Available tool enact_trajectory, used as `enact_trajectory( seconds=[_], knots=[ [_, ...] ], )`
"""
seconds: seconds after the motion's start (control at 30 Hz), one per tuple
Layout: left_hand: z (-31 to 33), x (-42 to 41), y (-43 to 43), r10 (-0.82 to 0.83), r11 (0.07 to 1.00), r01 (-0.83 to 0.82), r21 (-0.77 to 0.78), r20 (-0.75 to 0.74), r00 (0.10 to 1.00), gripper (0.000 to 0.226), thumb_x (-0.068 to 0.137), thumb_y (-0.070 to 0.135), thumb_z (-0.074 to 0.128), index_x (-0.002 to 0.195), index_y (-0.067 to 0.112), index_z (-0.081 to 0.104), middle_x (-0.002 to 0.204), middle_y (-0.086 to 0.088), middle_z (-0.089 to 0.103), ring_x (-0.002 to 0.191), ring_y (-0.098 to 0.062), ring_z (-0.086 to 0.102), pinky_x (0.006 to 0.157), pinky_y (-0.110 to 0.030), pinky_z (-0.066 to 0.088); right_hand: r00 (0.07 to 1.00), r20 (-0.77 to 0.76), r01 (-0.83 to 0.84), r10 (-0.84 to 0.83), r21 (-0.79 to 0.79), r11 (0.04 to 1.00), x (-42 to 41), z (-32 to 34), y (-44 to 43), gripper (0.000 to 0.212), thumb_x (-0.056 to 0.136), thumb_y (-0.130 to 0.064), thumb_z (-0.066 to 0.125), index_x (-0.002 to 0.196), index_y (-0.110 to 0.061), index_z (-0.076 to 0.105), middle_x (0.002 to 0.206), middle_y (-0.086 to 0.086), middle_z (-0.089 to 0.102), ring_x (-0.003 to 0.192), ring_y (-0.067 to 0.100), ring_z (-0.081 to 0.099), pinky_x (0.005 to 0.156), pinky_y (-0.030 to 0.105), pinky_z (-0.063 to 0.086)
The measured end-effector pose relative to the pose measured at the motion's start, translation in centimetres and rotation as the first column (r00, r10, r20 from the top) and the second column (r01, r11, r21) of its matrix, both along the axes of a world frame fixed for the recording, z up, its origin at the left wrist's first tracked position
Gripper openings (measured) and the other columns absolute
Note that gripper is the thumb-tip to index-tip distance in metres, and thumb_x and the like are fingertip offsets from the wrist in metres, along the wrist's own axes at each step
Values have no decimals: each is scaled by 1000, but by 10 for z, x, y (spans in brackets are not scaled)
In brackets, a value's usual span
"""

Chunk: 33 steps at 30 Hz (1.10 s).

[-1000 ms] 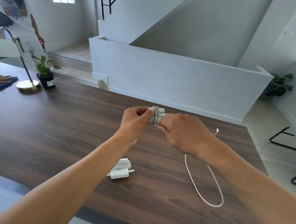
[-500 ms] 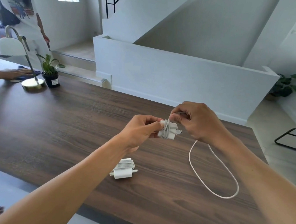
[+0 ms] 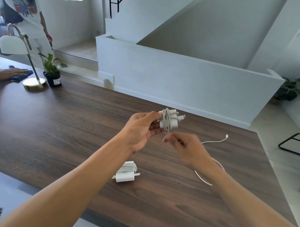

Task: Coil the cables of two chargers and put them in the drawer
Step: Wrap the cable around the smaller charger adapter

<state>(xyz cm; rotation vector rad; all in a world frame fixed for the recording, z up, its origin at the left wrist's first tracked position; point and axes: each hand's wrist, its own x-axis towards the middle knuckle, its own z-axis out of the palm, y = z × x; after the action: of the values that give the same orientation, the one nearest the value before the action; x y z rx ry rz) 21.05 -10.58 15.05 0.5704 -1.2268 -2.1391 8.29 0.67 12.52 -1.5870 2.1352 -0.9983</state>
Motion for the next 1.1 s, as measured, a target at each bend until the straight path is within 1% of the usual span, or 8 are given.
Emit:
enact_trajectory(
  seconds=[0.13,0.23,0.53,0.67,0.8,0.9,0.97,1.1],
  knots=[
    [-9,-4,-7,178,976,-157,-150,142,974,17,92,9,59,95,-3,70,97,-21,72,87,-24,69,83,-32,57,967,-255,-12,24,47,999,19,7,4,29,98,-38,46,90,-21,68,57,-15,58,54,4,52,58,29,43],
    [-16,0,-7,248,949,-192,-252,215,945,18,85,16,66,94,2,73,99,-18,74,98,-32,70,92,-39,55,906,-417,-34,73,102,994,22,28,5,29,97,-40,44,88,-21,64,81,-5,67,77,23,61,66,33,47],
    [-22,9,4,236,871,-29,-490,366,900,11,82,23,70,90,15,72,90,-7,75,81,-14,67,85,-36,55,873,-483,-51,70,53,997,9,66,2,22,95,-43,50,89,-27,65,80,-16,63,77,11,59,71,33,47],
    [-18,16,10,24,924,112,-366,348,937,20,83,16,69,98,3,71,100,-19,72,90,-25,66,95,-46,53,951,-309,-2,-15,-55,998,-14,57,-2,18,91,-42,58,85,-29,68,63,-17,59,60,1,51,62,29,43],
    [-8,17,13,-84,978,114,-175,169,982,21,92,6,58,103,-10,66,98,-20,69,81,-22,67,78,-32,57,979,-189,60,-79,-107,992,-33,28,0,13,93,-27,59,82,-28,67,53,-9,55,48,5,44,53,25,35],
    [-2,16,12,-93,984,113,-136,148,985,26,94,7,54,108,-13,64,98,-20,68,80,-20,67,77,-30,58,993,-94,57,-66,-97,994,-23,6,5,26,92,-14,57,75,-33,64,45,-14,48,42,6,39,47,16,27],
    [-3,14,12,-76,991,91,-101,148,986,27,94,8,53,107,-13,63,95,-19,69,80,-21,67,78,-32,57,996,-63,60,-67,-99,993,-11,-6,6,27,94,-23,58,69,-32,62,44,-15,46,41,6,37,48,22,30],
    [-9,8,10,28,999,-21,-41,169,985,19,93,7,54,91,-6,68,80,-12,72,73,-18,67,71,-28,59,986,-161,43,-52,-62,997,18,-21,6,21,98,-29,49,93,-22,68,52,-23,45,50,-1,46,57,29,39]
  ],
)
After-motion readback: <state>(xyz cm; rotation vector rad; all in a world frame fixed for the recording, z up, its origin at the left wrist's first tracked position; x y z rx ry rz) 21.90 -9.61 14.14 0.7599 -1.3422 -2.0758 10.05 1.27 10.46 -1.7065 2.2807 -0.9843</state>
